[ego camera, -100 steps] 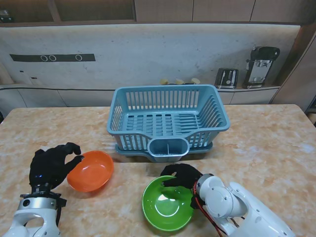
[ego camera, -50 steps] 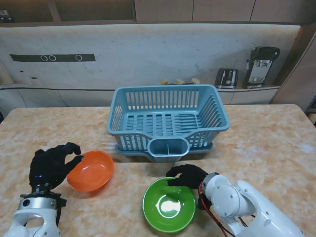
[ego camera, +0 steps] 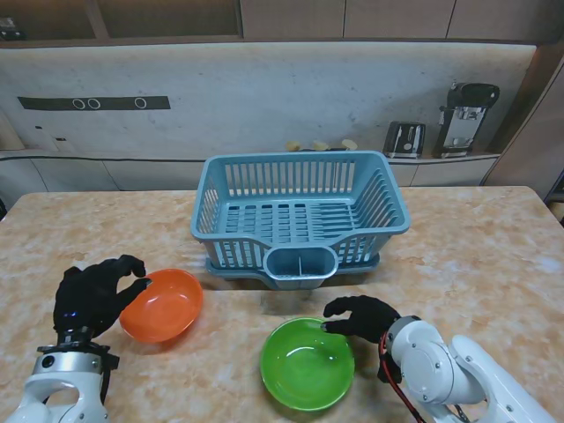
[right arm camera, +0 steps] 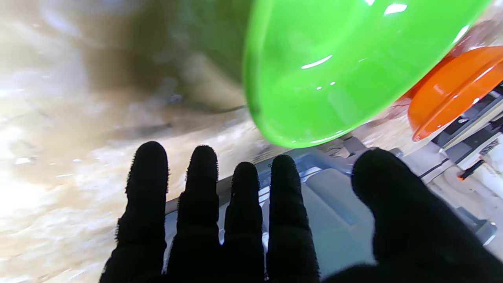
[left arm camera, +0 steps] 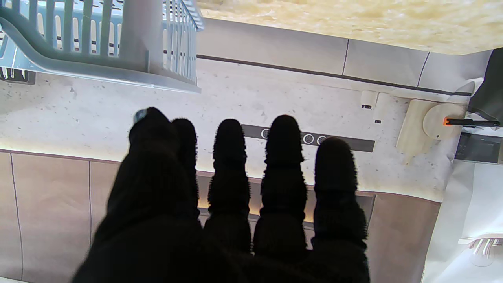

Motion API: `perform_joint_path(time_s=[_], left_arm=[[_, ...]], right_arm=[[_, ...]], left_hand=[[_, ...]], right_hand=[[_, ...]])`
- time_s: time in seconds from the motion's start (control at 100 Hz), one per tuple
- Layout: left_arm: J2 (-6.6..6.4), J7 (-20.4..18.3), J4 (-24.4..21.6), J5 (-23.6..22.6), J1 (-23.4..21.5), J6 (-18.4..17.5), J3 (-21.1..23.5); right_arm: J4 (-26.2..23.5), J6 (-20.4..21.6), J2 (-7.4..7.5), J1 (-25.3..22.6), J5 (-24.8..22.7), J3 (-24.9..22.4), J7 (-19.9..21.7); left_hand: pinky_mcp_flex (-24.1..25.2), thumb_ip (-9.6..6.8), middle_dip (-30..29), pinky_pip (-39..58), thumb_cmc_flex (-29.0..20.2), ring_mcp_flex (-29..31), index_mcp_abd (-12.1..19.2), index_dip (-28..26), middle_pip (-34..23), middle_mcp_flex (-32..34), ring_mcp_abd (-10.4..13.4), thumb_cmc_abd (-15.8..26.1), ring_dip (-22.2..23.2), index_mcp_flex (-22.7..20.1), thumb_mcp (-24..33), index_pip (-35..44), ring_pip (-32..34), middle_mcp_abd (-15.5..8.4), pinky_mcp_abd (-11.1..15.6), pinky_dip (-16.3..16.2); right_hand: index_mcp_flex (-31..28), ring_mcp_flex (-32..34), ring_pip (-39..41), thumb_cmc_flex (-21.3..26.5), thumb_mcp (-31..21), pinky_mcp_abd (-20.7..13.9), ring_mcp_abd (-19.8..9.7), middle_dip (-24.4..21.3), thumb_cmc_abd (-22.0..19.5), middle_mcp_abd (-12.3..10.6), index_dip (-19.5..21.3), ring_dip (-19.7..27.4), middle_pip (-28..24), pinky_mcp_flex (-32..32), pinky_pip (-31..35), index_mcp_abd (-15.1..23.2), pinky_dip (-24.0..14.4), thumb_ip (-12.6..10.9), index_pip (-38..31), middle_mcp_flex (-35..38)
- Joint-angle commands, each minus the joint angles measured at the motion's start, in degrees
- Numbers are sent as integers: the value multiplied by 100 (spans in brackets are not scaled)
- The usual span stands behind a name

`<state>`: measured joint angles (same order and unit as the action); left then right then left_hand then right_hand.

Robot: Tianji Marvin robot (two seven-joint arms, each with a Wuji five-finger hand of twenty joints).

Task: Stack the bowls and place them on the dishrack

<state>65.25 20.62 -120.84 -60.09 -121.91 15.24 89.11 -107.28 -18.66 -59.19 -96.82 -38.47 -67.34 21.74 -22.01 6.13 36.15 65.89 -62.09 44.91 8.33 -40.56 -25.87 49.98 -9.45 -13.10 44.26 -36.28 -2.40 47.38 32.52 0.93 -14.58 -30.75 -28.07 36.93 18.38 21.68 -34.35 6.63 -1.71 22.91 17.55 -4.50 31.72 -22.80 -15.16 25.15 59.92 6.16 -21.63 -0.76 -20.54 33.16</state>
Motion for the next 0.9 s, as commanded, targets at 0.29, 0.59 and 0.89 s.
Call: perform_joint_path(time_s=[0.29,0.59,0.89], left_arm=[[0,-154,-73,7,-52,-39,15],[21,-245,108,310,28,-119,149],[18,-780,335,808,193,27,394]], right_arm=[[-565,-186,-38,-744,-525,-635,-129],[-784,-172,-99,-1154,-731,-1028,-384],[-822,-175,-115,-1254,-772,-1141,-453]], left_hand=[[71,-38,6,-73,-38,-50,89,-18,147,-33,-3,218,-67,-13,-55,-101,-105,-40,-39,-19],[191,-80,-327,-644,-7,-324,-76,216,520,-436,133,98,-556,316,-12,-594,-729,-12,234,276],[735,-303,-1289,-1643,758,-1196,-890,1041,1414,-1594,154,301,-1589,757,102,-2278,-1751,212,588,679]], right_hand=[[-225,24,-26,-136,26,31,38,-61,-101,-34,0,129,-49,-57,-31,198,68,-135,-113,144],[-358,98,-35,-121,32,12,52,-37,-88,-81,44,110,-28,-57,-44,314,55,-132,-228,318],[-419,135,-37,-114,25,-6,38,-3,-63,-103,63,90,-11,-54,-65,363,36,-131,-284,386]])
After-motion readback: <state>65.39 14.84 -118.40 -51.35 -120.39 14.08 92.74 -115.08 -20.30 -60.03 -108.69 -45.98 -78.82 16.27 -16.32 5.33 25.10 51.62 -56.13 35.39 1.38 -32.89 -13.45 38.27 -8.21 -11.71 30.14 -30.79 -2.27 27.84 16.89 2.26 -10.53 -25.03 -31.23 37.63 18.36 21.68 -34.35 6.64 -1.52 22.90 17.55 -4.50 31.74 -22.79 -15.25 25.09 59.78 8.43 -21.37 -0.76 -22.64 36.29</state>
